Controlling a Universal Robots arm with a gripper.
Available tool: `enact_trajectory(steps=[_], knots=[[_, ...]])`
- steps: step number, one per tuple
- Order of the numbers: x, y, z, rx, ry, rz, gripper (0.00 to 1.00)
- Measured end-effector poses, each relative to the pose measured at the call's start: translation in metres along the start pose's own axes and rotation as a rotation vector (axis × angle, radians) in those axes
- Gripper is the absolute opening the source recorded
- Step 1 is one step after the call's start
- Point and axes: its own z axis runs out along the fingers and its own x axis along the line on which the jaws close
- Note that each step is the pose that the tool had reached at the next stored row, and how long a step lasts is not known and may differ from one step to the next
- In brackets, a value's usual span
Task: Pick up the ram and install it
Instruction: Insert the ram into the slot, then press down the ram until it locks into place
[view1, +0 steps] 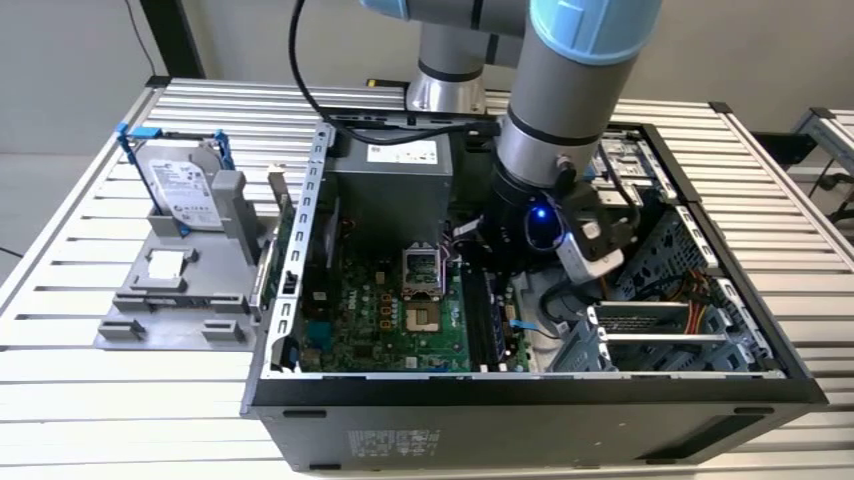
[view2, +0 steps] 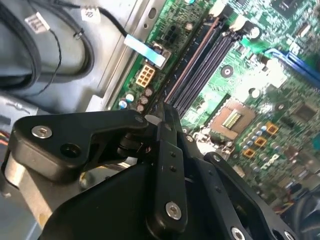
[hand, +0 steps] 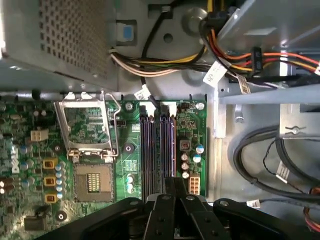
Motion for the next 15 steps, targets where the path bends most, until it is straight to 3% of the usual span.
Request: enact_trajectory(steps=[15], knots=[[0.0000,-0.0001,-0.0028,-0.0053,-0.0057,-0.234,0.00]])
